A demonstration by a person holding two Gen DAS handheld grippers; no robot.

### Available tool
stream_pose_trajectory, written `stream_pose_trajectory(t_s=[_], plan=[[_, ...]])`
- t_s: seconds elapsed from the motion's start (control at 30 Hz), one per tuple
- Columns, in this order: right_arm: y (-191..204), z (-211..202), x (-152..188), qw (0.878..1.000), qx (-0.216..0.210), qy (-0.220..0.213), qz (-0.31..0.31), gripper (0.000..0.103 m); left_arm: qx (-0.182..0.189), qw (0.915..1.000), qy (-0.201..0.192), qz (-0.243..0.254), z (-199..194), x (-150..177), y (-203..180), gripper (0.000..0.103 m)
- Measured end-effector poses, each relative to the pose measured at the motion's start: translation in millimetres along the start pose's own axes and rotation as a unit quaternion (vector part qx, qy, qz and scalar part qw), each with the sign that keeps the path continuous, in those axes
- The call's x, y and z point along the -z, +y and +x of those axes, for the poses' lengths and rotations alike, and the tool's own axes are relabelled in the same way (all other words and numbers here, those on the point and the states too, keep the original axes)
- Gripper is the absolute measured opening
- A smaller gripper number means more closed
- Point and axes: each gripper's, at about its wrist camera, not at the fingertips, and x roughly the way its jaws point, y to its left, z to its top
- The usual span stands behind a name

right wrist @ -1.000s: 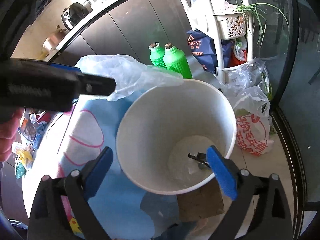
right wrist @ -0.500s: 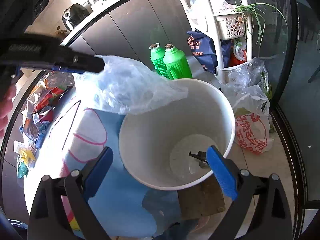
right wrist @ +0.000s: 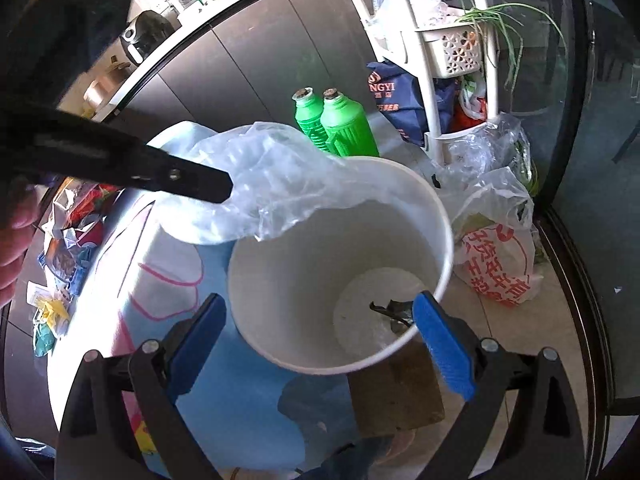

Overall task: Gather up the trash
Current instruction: 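Open the right tool over the white bucket while the left tool lowers the plastic bag into it, then release the plastic bag into the bucket with the left tool and return both tools to the table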

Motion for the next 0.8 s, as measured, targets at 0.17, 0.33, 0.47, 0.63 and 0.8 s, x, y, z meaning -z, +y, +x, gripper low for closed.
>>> stream_pose_trajectory(t_s=[0.17,0.33,0.47,0.63,0.8], plan=[[-6,-6,4,1.000,0.002,-0.003,0.008,0.095,-0.045,0.9982,-0.025,0.031,-13,1,-22,0.029],[-3,-10,6,1.000,-0.001,-0.004,0.002,0.095,-0.057,0.9979,-0.030,0.007,-17,3,-13,0.054],[1,-11,5,1.000,-0.005,-0.006,0.001,0.095,-0.048,0.9983,-0.032,-0.010,-23,6,-4,0.058],[5,-13,4,1.000,-0.006,-0.007,-0.002,0.095,-0.055,0.9973,-0.049,-0.009,-36,9,-1,0.058],[15,-16,-1,1.000,-0.010,-0.003,-0.007,0.095,-0.079,0.9927,-0.087,-0.028,-57,28,12,0.072]])
